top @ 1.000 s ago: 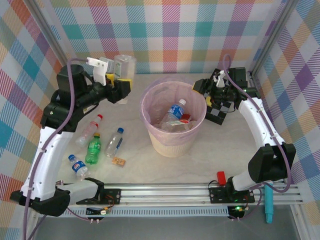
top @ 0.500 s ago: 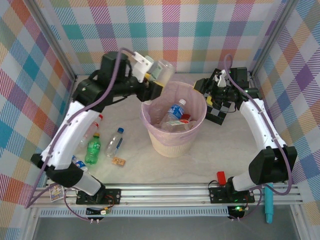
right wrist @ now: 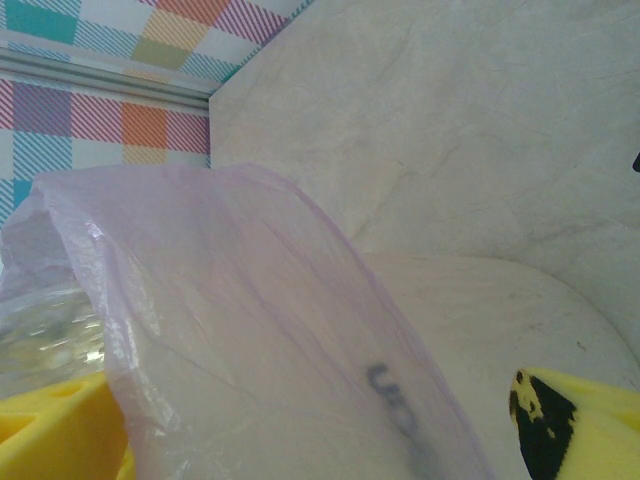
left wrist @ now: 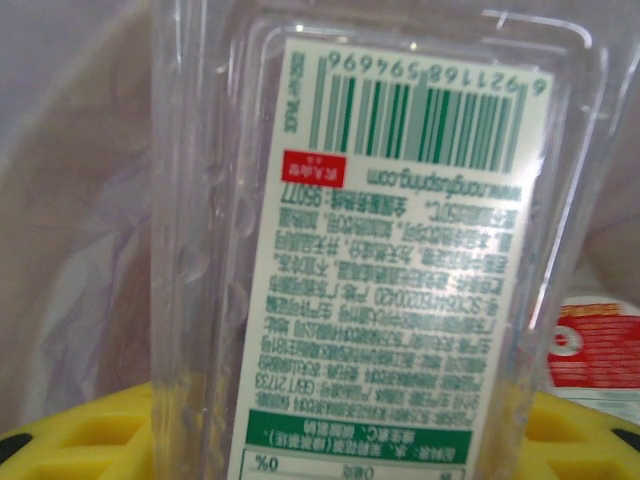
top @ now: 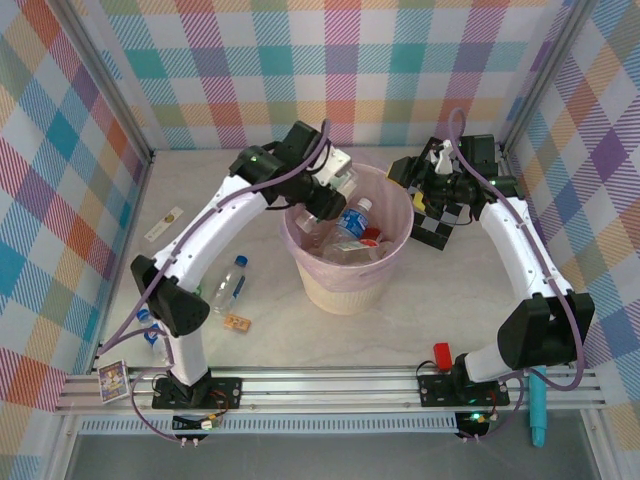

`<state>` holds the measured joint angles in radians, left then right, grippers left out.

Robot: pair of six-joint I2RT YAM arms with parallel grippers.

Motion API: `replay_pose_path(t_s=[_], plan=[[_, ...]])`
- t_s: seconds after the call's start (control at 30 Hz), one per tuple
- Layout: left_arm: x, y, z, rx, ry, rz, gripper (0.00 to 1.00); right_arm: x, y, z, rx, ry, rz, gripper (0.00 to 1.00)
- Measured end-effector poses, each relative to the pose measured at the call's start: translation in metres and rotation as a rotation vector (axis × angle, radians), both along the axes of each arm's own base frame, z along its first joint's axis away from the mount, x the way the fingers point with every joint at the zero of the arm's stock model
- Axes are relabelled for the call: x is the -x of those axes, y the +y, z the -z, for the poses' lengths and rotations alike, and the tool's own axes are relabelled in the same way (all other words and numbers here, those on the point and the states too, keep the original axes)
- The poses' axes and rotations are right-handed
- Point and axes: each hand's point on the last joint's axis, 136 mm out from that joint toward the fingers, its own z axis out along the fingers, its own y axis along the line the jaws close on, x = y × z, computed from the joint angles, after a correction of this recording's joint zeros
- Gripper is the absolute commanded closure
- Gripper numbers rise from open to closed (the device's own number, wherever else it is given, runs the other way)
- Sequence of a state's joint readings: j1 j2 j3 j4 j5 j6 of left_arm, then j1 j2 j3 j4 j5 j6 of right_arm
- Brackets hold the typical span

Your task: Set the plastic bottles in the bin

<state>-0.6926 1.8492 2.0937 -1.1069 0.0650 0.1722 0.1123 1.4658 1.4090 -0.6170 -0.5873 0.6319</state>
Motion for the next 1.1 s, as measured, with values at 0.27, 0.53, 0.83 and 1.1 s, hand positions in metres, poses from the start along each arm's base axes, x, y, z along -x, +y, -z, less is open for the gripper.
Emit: replay_pose_path(t_s=[0.27, 0.53, 0.83, 1.1], plan=[[-0.008, 0.004, 0.031, -0.064, 0.037, -0.049, 0.64, 0.000, 0.000, 0.000, 0.000, 0.000, 0.000, 0.04], [-0.008, -0.006, 0.039, 0.008, 0.033, -0.045, 0.51, 0.000, 0.000, 0.000, 0.000, 0.000, 0.000, 0.04], [0.002, -0.009, 0.043, 0.025, 0.072, -0.030, 0.14, 0.000, 0.000, 0.000, 0.000, 0.000, 0.000, 0.04], [0.014, -0.010, -0.021, 0.183, -0.028, -0.014, 0.13, 0.000, 0.000, 0.000, 0.000, 0.000, 0.000, 0.04]])
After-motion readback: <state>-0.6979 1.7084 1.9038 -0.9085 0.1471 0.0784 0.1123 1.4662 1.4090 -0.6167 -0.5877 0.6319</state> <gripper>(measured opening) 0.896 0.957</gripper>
